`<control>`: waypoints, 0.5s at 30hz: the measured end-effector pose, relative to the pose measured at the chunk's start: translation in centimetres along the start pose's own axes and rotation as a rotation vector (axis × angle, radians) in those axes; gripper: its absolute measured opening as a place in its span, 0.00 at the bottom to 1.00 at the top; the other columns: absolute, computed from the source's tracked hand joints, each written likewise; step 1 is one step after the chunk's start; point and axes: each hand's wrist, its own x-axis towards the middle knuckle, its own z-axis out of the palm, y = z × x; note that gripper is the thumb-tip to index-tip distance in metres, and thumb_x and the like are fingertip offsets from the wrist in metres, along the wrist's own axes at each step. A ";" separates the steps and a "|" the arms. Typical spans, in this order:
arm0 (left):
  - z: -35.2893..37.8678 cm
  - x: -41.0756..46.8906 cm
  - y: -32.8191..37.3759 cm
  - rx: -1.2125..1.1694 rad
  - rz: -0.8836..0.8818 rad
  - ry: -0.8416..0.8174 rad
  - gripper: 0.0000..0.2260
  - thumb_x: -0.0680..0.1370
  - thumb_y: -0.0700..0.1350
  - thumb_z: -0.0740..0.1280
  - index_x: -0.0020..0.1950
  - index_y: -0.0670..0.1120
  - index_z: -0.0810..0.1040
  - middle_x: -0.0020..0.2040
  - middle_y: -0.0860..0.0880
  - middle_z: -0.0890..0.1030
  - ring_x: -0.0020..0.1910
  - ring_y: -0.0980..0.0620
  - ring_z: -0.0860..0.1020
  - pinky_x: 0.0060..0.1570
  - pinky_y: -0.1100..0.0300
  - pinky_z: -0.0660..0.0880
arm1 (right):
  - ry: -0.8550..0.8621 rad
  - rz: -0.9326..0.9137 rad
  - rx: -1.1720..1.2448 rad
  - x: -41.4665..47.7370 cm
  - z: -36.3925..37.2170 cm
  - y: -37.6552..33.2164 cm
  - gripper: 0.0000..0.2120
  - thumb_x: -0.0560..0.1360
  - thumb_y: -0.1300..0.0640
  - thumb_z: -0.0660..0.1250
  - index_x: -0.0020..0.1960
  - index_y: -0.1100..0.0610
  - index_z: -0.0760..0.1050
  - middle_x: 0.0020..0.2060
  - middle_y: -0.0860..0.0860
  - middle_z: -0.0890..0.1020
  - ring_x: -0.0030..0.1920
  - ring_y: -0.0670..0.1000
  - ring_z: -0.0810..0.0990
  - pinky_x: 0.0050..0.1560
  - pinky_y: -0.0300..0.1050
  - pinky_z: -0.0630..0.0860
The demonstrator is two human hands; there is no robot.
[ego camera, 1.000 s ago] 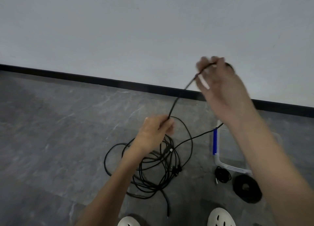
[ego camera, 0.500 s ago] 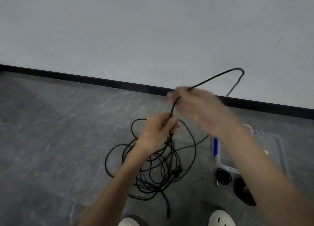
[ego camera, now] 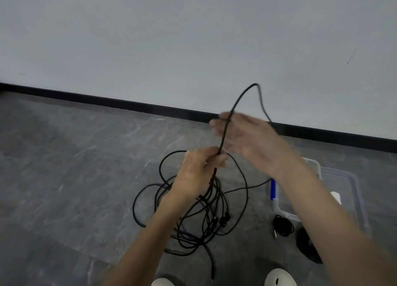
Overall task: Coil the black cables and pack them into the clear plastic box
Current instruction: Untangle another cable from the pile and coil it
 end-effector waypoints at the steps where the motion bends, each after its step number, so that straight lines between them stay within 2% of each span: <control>1: 0.0 0.0 0.2 -0.005 0.021 0.017 0.07 0.80 0.44 0.65 0.47 0.44 0.81 0.37 0.56 0.82 0.39 0.65 0.80 0.42 0.75 0.72 | -0.055 0.016 -0.115 -0.1 0.2 0.4 0.13 0.80 0.55 0.59 0.58 0.61 0.77 0.55 0.57 0.83 0.57 0.54 0.81 0.58 0.48 0.75; 3: -0.1 0.0 0.4 -0.052 0.018 0.044 0.06 0.80 0.43 0.66 0.46 0.46 0.82 0.36 0.54 0.83 0.38 0.59 0.81 0.42 0.69 0.76 | -0.110 0.006 -0.209 -0.3 0.7 0.5 0.17 0.81 0.52 0.57 0.58 0.63 0.77 0.53 0.57 0.84 0.57 0.54 0.81 0.59 0.48 0.76; 4: -0.2 0.0 0.5 -0.111 -0.009 0.055 0.06 0.79 0.44 0.66 0.45 0.48 0.82 0.36 0.52 0.84 0.38 0.55 0.82 0.43 0.66 0.77 | -0.106 0.006 -0.194 -0.3 0.8 0.2 0.18 0.81 0.51 0.56 0.55 0.63 0.78 0.49 0.56 0.85 0.54 0.54 0.82 0.58 0.49 0.76; 5: -0.4 0.1 0.5 -0.175 -0.039 0.062 0.05 0.79 0.45 0.67 0.45 0.51 0.82 0.37 0.51 0.84 0.39 0.54 0.82 0.44 0.65 0.77 | -0.087 0.009 -0.147 -0.3 0.9 0.0 0.19 0.81 0.50 0.56 0.51 0.62 0.78 0.44 0.56 0.84 0.48 0.55 0.83 0.56 0.51 0.76; 7: -0.8 0.1 0.6 -0.245 -0.079 0.043 0.03 0.78 0.46 0.68 0.45 0.53 0.81 0.39 0.53 0.85 0.41 0.57 0.82 0.46 0.68 0.76 | -0.021 -0.002 -0.047 -0.3 0.9 -0.3 0.18 0.82 0.50 0.56 0.42 0.60 0.75 0.34 0.53 0.79 0.37 0.53 0.78 0.53 0.54 0.74; 9: -1.1 0.1 0.3 -0.132 -0.070 0.003 0.03 0.77 0.46 0.69 0.49 0.51 0.82 0.45 0.55 0.85 0.49 0.60 0.81 0.52 0.66 0.75 | 0.032 -0.015 0.031 -0.2 0.9 -0.4 0.18 0.82 0.50 0.55 0.39 0.58 0.72 0.29 0.51 0.72 0.32 0.49 0.72 0.52 0.52 0.74; 12: -1.5 0.1 -1.0 0.330 0.017 -0.037 0.12 0.77 0.48 0.70 0.60 0.52 0.78 0.62 0.55 0.76 0.63 0.57 0.71 0.63 0.64 0.66 | 0.072 -0.024 0.124 -0.2 0.7 -1.0 0.18 0.83 0.49 0.54 0.38 0.57 0.69 0.27 0.48 0.66 0.29 0.47 0.66 0.47 0.48 0.76; 13: -1.7 0.0 -1.2 0.370 -0.013 -0.068 0.15 0.77 0.49 0.70 0.63 0.53 0.76 0.65 0.55 0.73 0.65 0.57 0.68 0.63 0.64 0.64 | 0.073 -0.027 0.147 -0.2 0.6 -1.3 0.19 0.83 0.49 0.54 0.37 0.56 0.69 0.27 0.48 0.65 0.28 0.47 0.64 0.44 0.46 0.76; 15: -2.2 -0.1 -1.3 0.212 -0.111 -0.171 0.15 0.77 0.47 0.69 0.64 0.53 0.75 0.64 0.55 0.75 0.64 0.57 0.73 0.63 0.64 0.69 | 0.062 -0.032 0.181 -0.3 0.3 -1.5 0.19 0.83 0.48 0.54 0.37 0.56 0.68 0.27 0.47 0.63 0.28 0.46 0.63 0.39 0.43 0.76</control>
